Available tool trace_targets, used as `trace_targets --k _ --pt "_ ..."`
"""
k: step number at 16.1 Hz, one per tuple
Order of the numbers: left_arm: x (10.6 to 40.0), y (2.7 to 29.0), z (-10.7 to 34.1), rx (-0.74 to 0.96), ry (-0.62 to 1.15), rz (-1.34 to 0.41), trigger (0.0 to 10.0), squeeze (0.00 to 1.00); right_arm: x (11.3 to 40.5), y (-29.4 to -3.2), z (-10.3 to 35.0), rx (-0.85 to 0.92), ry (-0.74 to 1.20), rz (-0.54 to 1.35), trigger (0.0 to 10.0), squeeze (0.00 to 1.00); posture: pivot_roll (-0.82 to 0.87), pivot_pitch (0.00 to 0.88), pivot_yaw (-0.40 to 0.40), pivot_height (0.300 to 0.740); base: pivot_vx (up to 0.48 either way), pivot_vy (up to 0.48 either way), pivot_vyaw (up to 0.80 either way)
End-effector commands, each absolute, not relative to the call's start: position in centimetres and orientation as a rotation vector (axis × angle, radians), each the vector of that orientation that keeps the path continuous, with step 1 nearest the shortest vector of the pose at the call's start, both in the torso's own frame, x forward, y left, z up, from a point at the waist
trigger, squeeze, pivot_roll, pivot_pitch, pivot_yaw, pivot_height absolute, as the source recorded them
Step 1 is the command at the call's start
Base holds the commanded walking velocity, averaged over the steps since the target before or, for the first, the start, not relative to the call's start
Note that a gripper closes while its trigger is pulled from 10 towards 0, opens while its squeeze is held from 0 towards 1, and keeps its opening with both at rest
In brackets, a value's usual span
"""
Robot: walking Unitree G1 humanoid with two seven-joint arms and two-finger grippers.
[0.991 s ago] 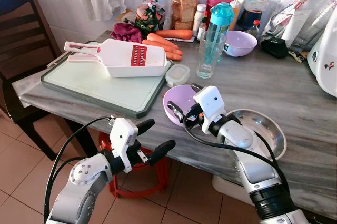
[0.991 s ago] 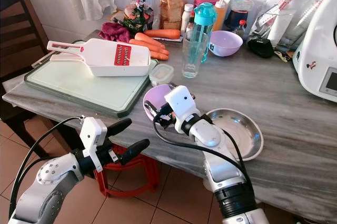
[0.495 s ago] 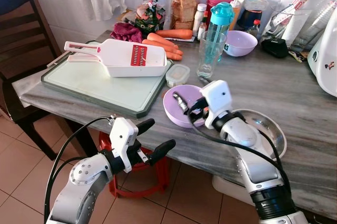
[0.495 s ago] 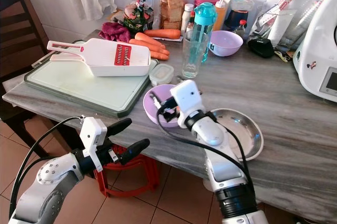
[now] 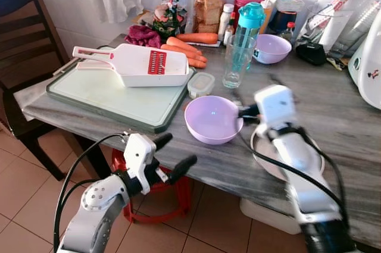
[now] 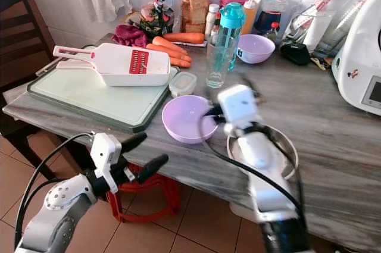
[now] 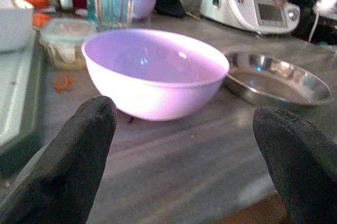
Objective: Setting the table
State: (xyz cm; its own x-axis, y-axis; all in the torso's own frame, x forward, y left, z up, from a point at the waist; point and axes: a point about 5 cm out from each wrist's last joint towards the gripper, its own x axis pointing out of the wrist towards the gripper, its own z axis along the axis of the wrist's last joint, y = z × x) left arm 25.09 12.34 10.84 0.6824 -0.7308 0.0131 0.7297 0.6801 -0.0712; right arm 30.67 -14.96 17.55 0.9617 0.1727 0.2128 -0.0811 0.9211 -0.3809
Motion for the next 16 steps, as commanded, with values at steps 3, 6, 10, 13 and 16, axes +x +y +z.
trace_targets --k 3,6,10,13,16 --pt "25.2 12.7 10.8 -0.089 0.013 -0.77 10.0 0.0 29.7 -16.9 16.8 -0.413 -0.172 -0.011 10.0 0.23 0.04 0.038 -0.041 0.74 0.0 0.0 0.0" --pt "25.5 13.0 10.3 -0.076 0.05 -0.721 10.0 0.0 28.1 -18.1 15.9 -0.448 -0.147 -0.087 10.0 0.0 0.04 0.043 -0.043 0.74 0.0 0.0 0.0" --pt "25.6 13.0 10.2 -0.063 0.051 -0.708 10.0 0.0 26.2 -19.8 14.0 -0.388 -0.008 -0.191 10.0 0.0 0.04 0.049 -0.042 0.74 0.0 0.0 0.0" --pt "25.6 12.7 10.2 -0.067 0.053 -0.714 10.0 0.0 25.5 -20.2 13.1 -0.351 0.061 -0.21 10.0 0.0 0.03 0.052 -0.04 0.74 0.0 0.0 0.0" --pt "25.7 12.6 10.2 -0.065 0.052 -0.716 10.0 0.0 25.6 -20.4 12.4 -0.285 0.135 -0.228 10.0 0.0 0.03 0.052 -0.04 0.74 0.0 0.0 0.0"
